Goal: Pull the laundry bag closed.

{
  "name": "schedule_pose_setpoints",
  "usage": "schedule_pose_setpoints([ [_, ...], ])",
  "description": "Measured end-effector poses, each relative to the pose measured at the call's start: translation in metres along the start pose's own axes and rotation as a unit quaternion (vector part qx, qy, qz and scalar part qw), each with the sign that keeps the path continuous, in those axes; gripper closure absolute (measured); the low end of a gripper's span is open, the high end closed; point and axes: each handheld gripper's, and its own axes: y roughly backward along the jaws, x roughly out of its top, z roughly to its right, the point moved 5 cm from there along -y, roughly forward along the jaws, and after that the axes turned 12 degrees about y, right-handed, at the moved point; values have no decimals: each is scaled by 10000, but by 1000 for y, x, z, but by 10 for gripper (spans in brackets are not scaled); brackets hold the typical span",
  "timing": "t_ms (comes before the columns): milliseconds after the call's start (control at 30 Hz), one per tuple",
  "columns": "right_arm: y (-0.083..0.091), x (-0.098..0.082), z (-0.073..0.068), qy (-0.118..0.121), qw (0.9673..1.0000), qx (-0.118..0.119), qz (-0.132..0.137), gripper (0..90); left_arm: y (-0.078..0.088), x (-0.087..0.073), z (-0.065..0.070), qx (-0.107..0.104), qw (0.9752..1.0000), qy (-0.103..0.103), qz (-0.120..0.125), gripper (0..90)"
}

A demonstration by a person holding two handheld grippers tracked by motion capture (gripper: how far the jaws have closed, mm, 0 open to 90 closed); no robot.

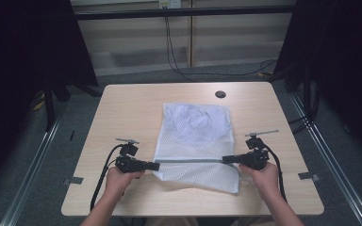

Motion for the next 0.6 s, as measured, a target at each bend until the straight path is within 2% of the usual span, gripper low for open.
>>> schedule_pose_setpoints([
  [133, 0, 0, 0, -9, 10000, 13, -2, 869, 0, 0, -1, 26, 10000, -56, -19, 882],
  [600, 2, -1, 2, -27, 10000, -20, -16, 870, 0, 0, -1, 23, 10000, -24, -39, 882],
])
